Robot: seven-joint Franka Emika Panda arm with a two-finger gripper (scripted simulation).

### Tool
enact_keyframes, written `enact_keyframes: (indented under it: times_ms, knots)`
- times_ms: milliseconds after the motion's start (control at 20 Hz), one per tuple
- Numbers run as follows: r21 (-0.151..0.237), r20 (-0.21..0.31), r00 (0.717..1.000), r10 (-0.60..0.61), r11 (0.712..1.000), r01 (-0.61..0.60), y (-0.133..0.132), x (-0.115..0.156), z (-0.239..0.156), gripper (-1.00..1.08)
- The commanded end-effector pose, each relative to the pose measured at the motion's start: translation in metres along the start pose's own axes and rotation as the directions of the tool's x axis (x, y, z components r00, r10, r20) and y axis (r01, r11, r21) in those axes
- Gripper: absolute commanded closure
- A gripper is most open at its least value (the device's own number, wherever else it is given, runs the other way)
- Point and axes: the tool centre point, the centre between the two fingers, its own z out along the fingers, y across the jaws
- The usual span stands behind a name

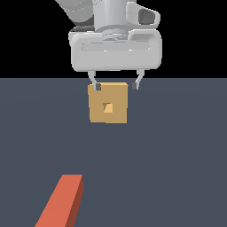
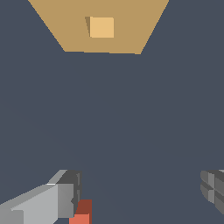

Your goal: Insert the peg into the horizontal hole in a box.

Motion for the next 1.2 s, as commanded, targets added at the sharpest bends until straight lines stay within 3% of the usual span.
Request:
enact_keyframes:
  times_ms: [0, 300, 550, 1150]
  knots:
    - [0.000, 0.000, 1.000, 0.000, 1.000, 0.000, 0.000, 0.000, 0.000, -0.92]
    - [0.001, 0.000, 1.000, 0.000, 1.000, 0.000, -0.004, -0.013, 0.005, -0.92]
    - [0.004, 0.002, 1.000, -0.002, 1.000, 0.002, -0.014, -0.043, 0.016, -0.92]
    - [0.018, 0.006, 1.000, -0.008, 1.000, 0.008, -0.053, -0.171, 0.065, -0.92]
